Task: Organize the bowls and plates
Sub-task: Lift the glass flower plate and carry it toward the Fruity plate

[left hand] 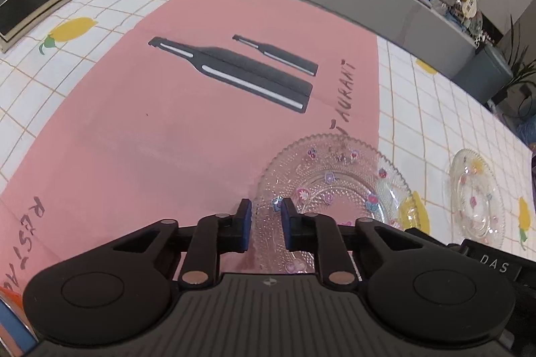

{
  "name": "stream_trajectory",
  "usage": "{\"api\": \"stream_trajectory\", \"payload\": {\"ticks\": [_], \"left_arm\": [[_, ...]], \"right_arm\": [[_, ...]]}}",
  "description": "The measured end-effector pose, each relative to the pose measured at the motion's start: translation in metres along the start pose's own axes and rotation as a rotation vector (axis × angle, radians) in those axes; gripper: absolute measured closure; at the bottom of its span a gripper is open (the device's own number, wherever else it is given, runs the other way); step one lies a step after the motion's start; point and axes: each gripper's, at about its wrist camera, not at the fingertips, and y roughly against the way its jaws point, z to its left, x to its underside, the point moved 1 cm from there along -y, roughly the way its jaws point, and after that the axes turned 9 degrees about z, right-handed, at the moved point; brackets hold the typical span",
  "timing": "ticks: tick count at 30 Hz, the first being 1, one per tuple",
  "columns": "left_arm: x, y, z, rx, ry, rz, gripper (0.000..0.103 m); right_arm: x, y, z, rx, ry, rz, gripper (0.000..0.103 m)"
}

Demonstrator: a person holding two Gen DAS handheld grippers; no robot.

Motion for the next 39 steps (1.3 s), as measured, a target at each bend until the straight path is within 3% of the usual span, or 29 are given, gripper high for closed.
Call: {"api": "stream_trajectory", "payload": {"ticks": [5, 22, 39], "left_arm": [[0.003, 0.013, -0.008, -0.016, -0.051, -0.042, 0.089], [0.021, 0.05, -0.01, 0.048, -0.053, -0.066, 0.091], [0.066, 0.1, -0.003, 0.122, -0.068, -0.087, 0.091]], "right_arm": [[0.001, 0.006, 0.003, 0.01, 0.007, -0.003, 0.098], [0.02, 0.05, 0.004, -0.007, 0.003, -0.036, 0.098], [0.073, 0.112, 0.001, -0.048, 0.019, -0.088, 0.099]]}}
